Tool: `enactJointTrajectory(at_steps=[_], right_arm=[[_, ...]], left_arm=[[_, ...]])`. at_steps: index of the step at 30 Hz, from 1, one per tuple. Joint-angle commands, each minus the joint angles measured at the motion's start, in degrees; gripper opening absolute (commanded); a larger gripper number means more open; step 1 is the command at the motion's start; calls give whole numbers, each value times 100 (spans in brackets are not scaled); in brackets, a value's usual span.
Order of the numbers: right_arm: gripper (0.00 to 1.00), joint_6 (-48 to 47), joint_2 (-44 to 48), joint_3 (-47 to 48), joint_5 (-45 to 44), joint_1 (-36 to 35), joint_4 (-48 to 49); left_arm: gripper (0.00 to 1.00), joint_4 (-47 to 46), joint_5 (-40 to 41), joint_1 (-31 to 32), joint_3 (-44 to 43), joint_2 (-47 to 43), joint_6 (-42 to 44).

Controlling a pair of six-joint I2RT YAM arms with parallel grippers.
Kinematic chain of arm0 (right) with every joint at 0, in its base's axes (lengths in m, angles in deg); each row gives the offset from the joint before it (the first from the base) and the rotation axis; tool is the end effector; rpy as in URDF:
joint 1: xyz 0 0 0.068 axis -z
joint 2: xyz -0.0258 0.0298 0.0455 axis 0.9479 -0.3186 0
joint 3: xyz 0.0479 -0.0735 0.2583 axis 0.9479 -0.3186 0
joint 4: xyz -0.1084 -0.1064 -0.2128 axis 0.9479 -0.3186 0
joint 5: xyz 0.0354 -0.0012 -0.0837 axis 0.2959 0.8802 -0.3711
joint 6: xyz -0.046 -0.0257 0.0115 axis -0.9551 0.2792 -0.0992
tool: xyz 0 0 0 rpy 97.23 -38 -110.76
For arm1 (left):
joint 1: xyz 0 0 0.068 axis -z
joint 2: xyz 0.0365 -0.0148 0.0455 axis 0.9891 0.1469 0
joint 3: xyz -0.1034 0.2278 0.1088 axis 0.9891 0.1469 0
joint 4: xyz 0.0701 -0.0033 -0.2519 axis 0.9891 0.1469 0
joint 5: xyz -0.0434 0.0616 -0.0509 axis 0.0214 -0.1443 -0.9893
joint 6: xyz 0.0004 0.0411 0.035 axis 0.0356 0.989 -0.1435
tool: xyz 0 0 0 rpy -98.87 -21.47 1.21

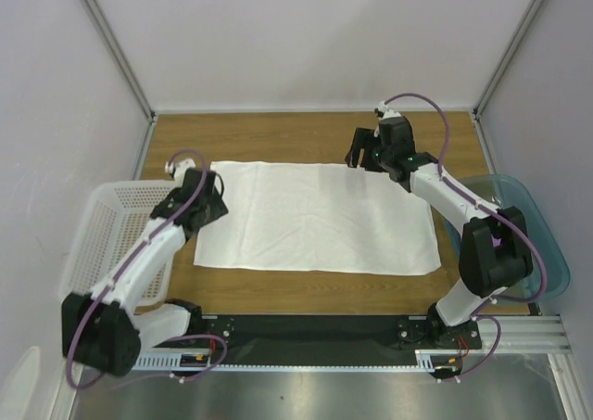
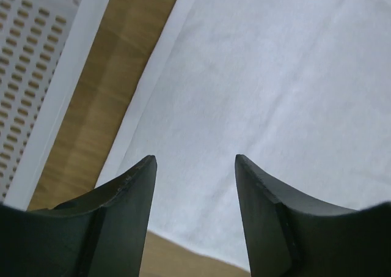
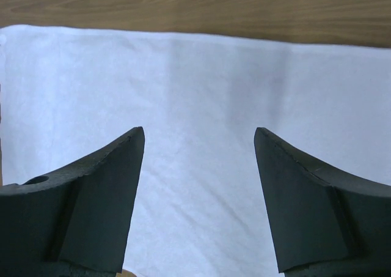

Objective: Fold and stack the towels
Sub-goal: Fold the towel

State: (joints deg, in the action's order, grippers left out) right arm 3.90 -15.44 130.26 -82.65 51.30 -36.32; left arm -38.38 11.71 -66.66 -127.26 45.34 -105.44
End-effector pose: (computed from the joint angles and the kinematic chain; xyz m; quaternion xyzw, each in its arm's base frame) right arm 0.3546 0.1308 0.2833 -0.0042 0.8800 0.1726 0.4426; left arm 0.2417 -0.0503 0.2555 -0.2291 0.8995 0.0249 0.3712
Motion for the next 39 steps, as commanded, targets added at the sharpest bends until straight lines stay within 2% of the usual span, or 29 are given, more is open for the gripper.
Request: enactJointTrajectory(at_steps=[1,5,8,15,22,30,37,39], right_arm=[[78,368,373,-340,292,-106,300],[78,420,645,-910,362,-203,327],[79,412,812,-1149,397,-203,344],[79,350,1006,-1369,450,-203,274],[79,298,1033,-1360,503,-194,221],[79,227,1085,-1387,450,-159,98],[79,227,1094,-1387,450,-141,28],[79,210,1094,-1378,424,-115,-7]], left_arm=[[61,654,-233,241,643,-1223,-639],[63,1305,135,303,1171,-1885,-1315],[64,1464,171,303,1443,-1975,-1667],[68,1675,715,303,1865,-1475,-2958],[72,1526,1085,233,2147,-1026,-3654],[64,1131,1182,101,2306,-920,-3918],[52,1226,1366,92,2183,-508,-4251],[52,1340,1428,101,2086,-306,-4392]])
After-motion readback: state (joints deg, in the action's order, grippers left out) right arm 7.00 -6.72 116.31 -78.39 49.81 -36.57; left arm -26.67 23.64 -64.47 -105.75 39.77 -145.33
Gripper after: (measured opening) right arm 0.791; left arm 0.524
